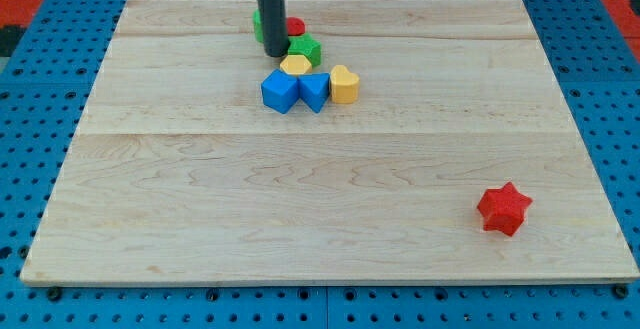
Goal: Move your arm to the top of the green star
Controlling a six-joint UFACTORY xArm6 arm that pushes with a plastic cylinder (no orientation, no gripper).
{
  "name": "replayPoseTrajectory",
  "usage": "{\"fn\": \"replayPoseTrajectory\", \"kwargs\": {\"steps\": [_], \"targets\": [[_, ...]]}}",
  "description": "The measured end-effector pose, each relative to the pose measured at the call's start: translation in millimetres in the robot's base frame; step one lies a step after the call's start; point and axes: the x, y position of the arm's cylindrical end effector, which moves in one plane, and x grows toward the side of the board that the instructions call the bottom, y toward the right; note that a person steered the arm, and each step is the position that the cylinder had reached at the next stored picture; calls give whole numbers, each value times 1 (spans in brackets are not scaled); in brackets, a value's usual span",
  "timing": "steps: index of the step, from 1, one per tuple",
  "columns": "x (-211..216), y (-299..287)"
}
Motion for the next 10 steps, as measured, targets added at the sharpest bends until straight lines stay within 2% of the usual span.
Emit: {"fn": "replayPoseTrajectory", "kwargs": {"steps": [1,3,5,10], "targets": [[0,32],[19,175],[-7,177],[-15,181]]}}
